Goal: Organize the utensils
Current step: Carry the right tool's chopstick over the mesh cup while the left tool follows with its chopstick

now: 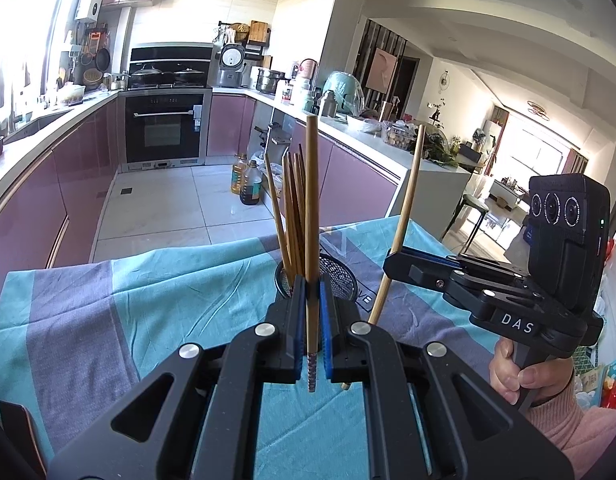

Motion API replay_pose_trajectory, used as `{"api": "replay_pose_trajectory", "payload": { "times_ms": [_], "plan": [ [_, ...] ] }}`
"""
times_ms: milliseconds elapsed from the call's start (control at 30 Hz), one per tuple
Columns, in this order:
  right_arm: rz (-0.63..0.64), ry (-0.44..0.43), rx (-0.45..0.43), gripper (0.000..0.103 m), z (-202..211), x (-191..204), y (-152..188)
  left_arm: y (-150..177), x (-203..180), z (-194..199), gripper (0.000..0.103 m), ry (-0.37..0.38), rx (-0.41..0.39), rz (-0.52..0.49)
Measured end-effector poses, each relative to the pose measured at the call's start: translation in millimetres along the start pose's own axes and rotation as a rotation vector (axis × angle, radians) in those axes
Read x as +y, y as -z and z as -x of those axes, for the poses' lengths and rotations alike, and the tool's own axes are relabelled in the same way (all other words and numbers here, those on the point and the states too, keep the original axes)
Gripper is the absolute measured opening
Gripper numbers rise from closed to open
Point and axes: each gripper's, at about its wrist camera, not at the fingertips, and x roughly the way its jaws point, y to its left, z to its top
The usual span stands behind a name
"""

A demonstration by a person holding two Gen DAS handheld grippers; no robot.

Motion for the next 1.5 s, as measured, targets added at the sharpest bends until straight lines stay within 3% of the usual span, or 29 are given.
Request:
{"api": "replay_pose_trajectory", "payload": {
  "times_ms": [1500],
  "plan": [
    [0.049,0.019,-0.070,0.006,-5.5,-1.7,-37.7,-26.4,-18.2,23.5,0.007,0.015,-0.114,-0.029]
  ]
}}
